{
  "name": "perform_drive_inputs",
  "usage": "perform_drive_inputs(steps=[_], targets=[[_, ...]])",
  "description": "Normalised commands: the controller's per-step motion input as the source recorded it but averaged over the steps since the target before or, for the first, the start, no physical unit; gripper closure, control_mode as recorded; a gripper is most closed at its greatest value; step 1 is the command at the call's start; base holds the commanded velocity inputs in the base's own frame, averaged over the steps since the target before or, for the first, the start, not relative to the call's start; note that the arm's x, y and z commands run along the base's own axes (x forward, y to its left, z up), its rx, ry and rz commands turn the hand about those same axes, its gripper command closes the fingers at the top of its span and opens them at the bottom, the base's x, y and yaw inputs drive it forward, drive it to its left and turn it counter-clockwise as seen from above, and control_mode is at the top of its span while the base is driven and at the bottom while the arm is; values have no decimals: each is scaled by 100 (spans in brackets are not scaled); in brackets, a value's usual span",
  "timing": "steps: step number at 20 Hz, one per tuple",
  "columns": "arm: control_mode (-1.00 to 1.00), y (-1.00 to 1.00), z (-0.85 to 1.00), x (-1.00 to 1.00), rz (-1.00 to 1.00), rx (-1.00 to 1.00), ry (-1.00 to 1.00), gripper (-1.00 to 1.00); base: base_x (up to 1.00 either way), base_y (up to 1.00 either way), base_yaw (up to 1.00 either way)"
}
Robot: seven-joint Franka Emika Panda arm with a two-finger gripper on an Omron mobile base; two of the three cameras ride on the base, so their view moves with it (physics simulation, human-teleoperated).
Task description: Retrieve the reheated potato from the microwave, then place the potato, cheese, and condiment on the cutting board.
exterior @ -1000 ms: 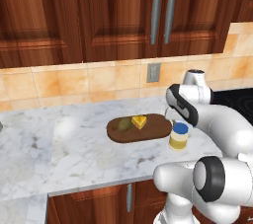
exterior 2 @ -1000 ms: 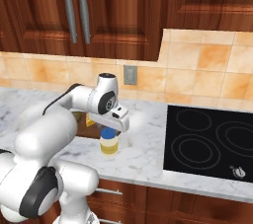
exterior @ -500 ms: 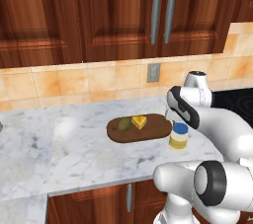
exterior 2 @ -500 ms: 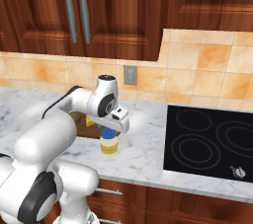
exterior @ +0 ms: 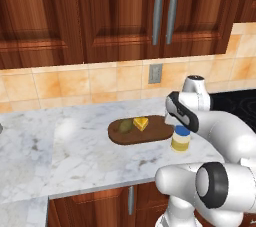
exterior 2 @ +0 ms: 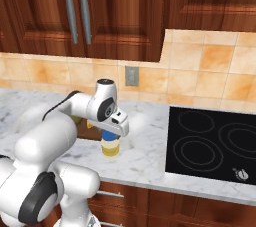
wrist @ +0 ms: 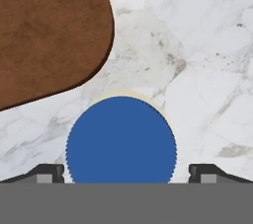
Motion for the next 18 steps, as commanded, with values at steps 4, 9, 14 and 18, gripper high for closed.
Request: perform_drive_inputs(steps=[4, 9, 14, 18], targets=[[-100, 4, -7, 7, 0, -3, 0, -100, 0, 0, 0], [-100, 0, -7, 5, 0, -2, 0, -100, 0, 0, 0], [-100, -3, -8, 1, 0, -2, 0, -100, 0, 0, 0], [-100, -5, -9, 1, 0, 0, 0, -100, 0, 0, 0]])
